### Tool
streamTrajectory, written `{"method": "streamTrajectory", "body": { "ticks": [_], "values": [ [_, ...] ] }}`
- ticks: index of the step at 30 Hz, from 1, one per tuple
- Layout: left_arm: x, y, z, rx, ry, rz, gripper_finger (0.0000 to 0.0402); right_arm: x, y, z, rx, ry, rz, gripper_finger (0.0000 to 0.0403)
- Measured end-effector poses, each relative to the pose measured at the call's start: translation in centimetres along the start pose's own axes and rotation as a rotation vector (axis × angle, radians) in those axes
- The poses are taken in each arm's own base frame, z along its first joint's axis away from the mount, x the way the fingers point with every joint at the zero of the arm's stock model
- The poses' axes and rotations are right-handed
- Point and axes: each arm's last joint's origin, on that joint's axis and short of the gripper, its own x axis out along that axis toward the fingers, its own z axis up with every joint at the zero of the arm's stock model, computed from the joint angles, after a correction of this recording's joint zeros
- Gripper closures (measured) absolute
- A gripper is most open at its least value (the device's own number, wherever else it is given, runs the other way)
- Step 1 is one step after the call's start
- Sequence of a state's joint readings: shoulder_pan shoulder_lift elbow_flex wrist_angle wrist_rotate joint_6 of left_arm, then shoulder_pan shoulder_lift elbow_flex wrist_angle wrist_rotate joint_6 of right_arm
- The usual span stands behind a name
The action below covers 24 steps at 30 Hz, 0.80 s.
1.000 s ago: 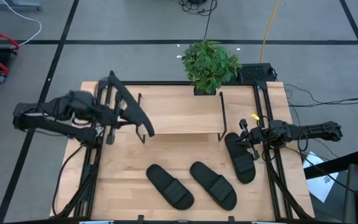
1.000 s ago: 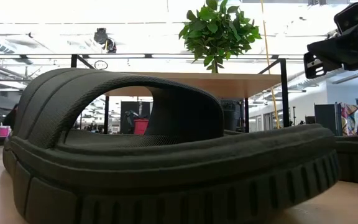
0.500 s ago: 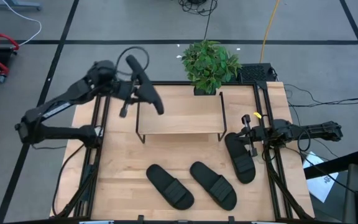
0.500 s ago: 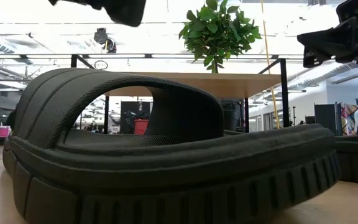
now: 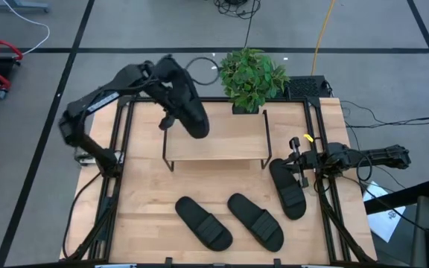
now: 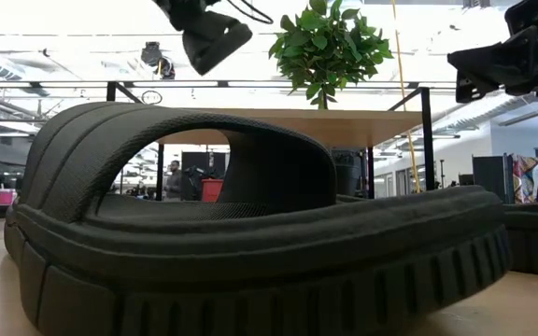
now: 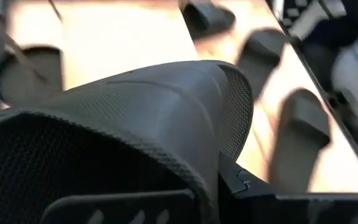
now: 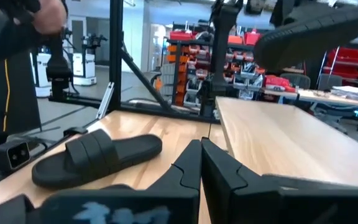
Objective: Pick and place slides into the shelf
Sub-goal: Put the black slide on the shelf
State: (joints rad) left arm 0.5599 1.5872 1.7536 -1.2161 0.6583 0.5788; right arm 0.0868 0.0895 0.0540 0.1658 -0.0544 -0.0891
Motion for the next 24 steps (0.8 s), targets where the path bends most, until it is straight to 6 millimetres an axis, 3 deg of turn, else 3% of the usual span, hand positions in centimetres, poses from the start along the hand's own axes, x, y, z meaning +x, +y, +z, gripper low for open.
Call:
{"method": "streamTrajectory", "body": {
  "ticks": [4,8,12,24],
  "values": [
    [0.8,-0.2,1.0,-0.060,0.165,-0.125,0.0399,0.0,0.0,-0.2,0.000,0.025,0.002,0.0403],
    [3.1,0.6,1.0,-0.128,0.237,-0.185,0.0399,0.0,0.0,-0.1,0.000,0.014,0.001,0.0403],
    [5.2,1.6,0.0,-0.184,0.267,-0.265,0.0400,0.0,0.0,-0.1,0.001,0.008,0.000,0.0403],
    [8.1,1.9,-4.0,-0.324,0.402,-0.352,0.0401,0.0,0.0,-0.1,0.029,0.008,0.002,0.0403]
  ]
}}
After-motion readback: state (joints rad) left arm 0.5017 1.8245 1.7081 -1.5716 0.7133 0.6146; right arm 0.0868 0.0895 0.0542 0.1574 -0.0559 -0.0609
